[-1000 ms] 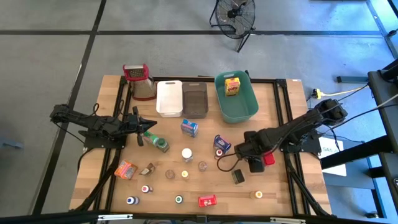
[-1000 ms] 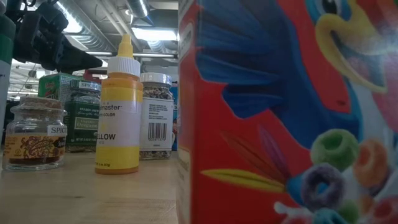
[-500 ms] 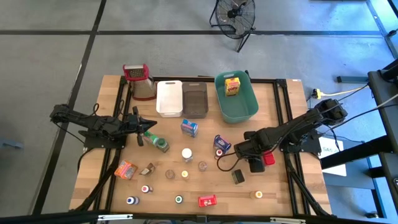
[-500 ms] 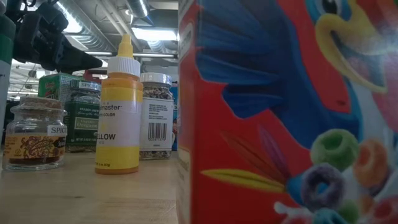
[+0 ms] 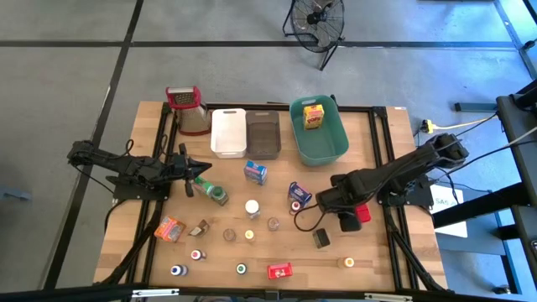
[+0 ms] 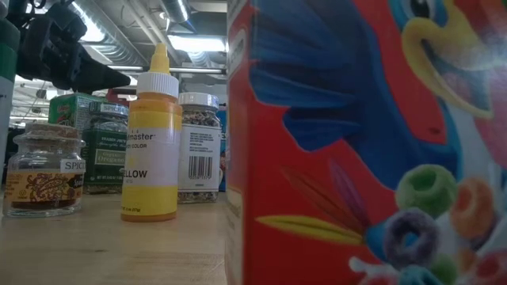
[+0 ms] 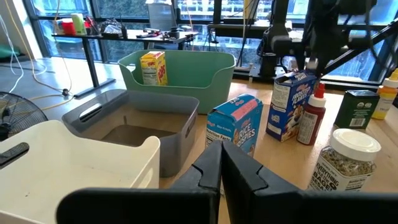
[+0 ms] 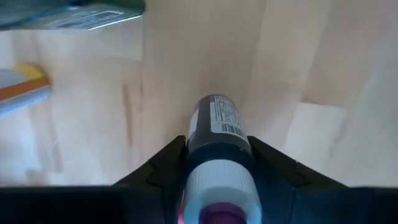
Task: Pick & Place Kitchen Items
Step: Put the purple food coloring bottle into the middle black transparent bin
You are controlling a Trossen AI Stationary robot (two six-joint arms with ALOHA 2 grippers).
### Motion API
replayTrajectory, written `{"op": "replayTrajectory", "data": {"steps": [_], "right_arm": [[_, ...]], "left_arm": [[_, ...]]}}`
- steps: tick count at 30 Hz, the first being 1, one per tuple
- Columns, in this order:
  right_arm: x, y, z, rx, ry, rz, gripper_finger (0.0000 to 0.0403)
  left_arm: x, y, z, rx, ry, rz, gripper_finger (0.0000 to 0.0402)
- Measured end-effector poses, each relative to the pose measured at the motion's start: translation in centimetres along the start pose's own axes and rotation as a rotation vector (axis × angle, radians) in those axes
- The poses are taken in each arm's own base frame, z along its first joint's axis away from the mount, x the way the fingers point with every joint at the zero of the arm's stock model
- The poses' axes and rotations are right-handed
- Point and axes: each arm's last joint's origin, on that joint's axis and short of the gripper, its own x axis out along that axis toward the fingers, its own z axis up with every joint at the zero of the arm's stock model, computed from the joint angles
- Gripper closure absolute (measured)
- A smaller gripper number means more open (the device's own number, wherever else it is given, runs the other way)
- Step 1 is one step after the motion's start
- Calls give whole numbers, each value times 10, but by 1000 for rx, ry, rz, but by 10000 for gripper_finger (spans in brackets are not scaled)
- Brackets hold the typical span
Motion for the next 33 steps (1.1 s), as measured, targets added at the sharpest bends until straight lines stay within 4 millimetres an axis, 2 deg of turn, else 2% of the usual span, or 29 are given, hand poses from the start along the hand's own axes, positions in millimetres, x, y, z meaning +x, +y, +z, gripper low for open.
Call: {"op": "replayTrajectory", "data": {"steps": [5, 9, 14, 18, 23, 28, 33], "right_arm": [[-47, 6, 6, -61, -39, -5, 251], [-87, 3, 7, -127, -95, -100, 252], [-128, -19, 12, -199, -205, -177, 252], [-153, -47, 14, -246, -280, -210, 252], [-166, -85, 15, -246, -338, -255, 252], [-160, -120, 27, -258, -352, -245, 252], [-148, -152, 58, -272, -290, -229, 252]], "left_arm": [[0, 0, 0, 32, -2, 8, 397], [0, 0, 0, 32, -3, 8, 398], [0, 0, 0, 24, -4, 7, 397], [0, 0, 0, 22, -5, 5, 398], [0, 1, 2, 52, -19, 36, 398], [0, 1, 2, 61, -22, 49, 398], [0, 1, 2, 19, -22, 48, 397]]}}
